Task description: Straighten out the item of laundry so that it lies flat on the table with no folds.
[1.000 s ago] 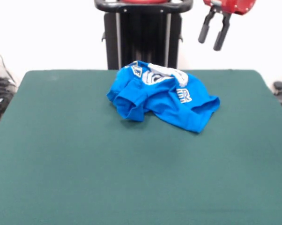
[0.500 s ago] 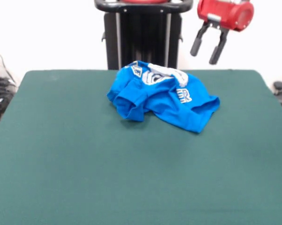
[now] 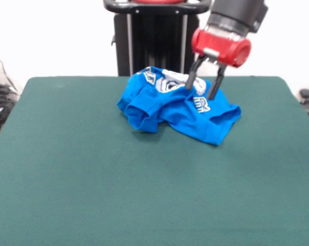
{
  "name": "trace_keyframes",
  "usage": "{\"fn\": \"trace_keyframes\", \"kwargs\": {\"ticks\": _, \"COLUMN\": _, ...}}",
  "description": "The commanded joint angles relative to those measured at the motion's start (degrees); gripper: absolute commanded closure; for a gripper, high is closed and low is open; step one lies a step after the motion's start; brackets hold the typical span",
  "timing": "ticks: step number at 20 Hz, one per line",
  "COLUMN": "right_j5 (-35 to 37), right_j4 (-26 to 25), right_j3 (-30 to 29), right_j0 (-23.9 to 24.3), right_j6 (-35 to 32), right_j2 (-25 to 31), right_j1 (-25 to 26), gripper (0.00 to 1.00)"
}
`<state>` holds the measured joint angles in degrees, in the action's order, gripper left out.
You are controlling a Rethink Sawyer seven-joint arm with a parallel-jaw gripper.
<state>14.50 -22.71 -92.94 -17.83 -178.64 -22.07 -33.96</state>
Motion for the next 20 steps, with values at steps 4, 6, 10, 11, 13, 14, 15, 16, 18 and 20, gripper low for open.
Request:
{"fn": "trace_keyframes", "kwargs": {"ticks": 4, "right_j5": -5.93, "right_j4": -8.37, "right_j3": -4.74, "right_j0": 4.31, "right_j6": 4.51, "right_j2": 0.9, "right_j1": 2.86, "gripper": 0.0}}
{"fn": "trace_keyframes", "kwargs": {"ticks": 6, "right_j5": -6.78, "right_j4": -9.35, "right_j3": -5.44, "right_j0": 3.24, "right_j6": 3.06, "right_j2": -0.76, "right_j1": 3.7, "gripper": 0.0}}
{"fn": "trace_keyframes", "kwargs": {"ticks": 10, "right_j5": -8.24, "right_j4": -10.18, "right_j3": -5.77, "right_j0": 1.57, "right_j6": 0.13, "right_j2": -2.65, "right_j1": 5.98, "gripper": 0.0}}
{"fn": "trace_keyframes", "kwargs": {"ticks": 11, "right_j5": -8.93, "right_j4": -10.19, "right_j3": -5.41, "right_j0": 0.93, "right_j6": -0.77, "right_j2": -3.34, "right_j1": 7.29, "gripper": 0.0}}
{"fn": "trace_keyframes", "kwargs": {"ticks": 13, "right_j5": -10.24, "right_j4": -10.1, "right_j3": -4.73, "right_j0": -0.17, "right_j6": -2.1, "right_j2": -4.75, "right_j1": 9.67, "gripper": 0.0}}
{"fn": "trace_keyframes", "kwargs": {"ticks": 14, "right_j5": -10.64, "right_j4": -10.02, "right_j3": -4.47, "right_j0": -0.5, "right_j6": -2.43, "right_j2": -5.23, "right_j1": 10.65, "gripper": 0.0}}
{"fn": "trace_keyframes", "kwargs": {"ticks": 15, "right_j5": -11.29, "right_j4": -9.89, "right_j3": -4.28, "right_j0": -0.71, "right_j6": -2.64, "right_j2": -5.52, "right_j1": 11.74, "gripper": 0.0}}
{"fn": "trace_keyframes", "kwargs": {"ticks": 16, "right_j5": -11.93, "right_j4": -9.84, "right_j3": -4.51, "right_j0": -0.09, "right_j6": -2.21, "right_j2": -4.84, "right_j1": 12.19, "gripper": 0.0}}
{"fn": "trace_keyframes", "kwargs": {"ticks": 18, "right_j5": -13.39, "right_j4": -10.09, "right_j3": -4.86, "right_j0": 1.05, "right_j6": -0.97, "right_j2": -3.3, "right_j1": 13.12, "gripper": 0.0}}
{"fn": "trace_keyframes", "kwargs": {"ticks": 20, "right_j5": -14.64, "right_j4": -10.02, "right_j3": -4.86, "right_j0": 1.66, "right_j6": -0.44, "right_j2": -2.17, "right_j1": 14.43, "gripper": 0.0}}
